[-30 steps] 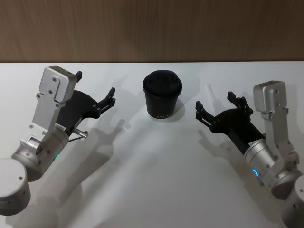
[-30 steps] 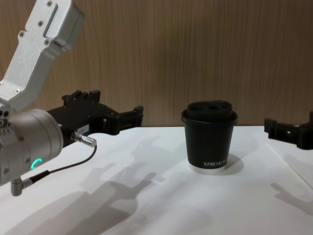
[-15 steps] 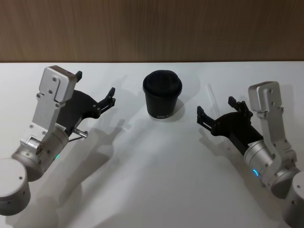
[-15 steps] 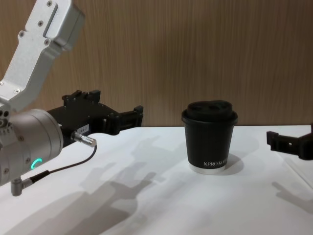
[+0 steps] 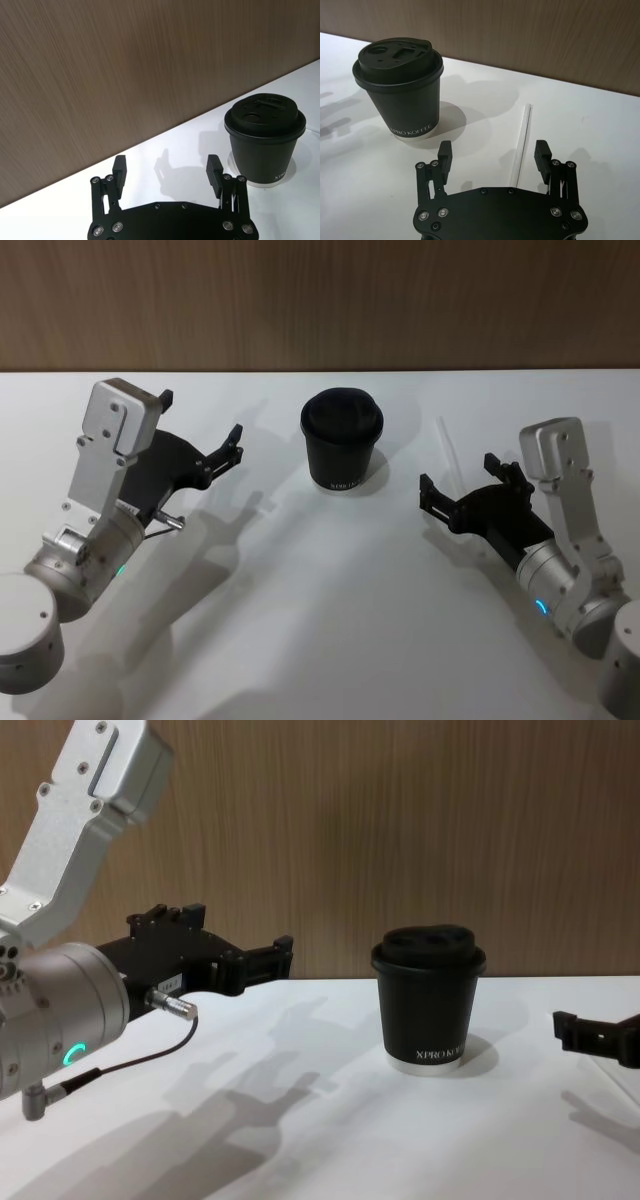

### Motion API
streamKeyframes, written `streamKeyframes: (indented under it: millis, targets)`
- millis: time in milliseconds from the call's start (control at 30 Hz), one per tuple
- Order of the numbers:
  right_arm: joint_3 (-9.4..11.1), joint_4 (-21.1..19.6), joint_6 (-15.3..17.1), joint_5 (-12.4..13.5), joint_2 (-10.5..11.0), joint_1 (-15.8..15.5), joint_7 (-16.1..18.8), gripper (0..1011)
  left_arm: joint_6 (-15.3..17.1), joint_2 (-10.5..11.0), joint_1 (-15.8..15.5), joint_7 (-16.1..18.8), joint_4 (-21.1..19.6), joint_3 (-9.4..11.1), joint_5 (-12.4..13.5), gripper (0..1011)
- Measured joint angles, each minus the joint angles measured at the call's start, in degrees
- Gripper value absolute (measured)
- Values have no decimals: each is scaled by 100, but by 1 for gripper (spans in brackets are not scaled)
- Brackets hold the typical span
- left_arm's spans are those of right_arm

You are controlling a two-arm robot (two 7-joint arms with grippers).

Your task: Pick up the straw with one hand, pass it to the other hand, and insert it into the cup.

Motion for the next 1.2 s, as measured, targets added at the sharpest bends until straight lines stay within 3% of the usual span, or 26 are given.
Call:
streamKeyframes:
  millis: [1200]
  targets:
    - [258,405,211,44,-116,80,212,1001,0,0,0,0,0,0,0,1003]
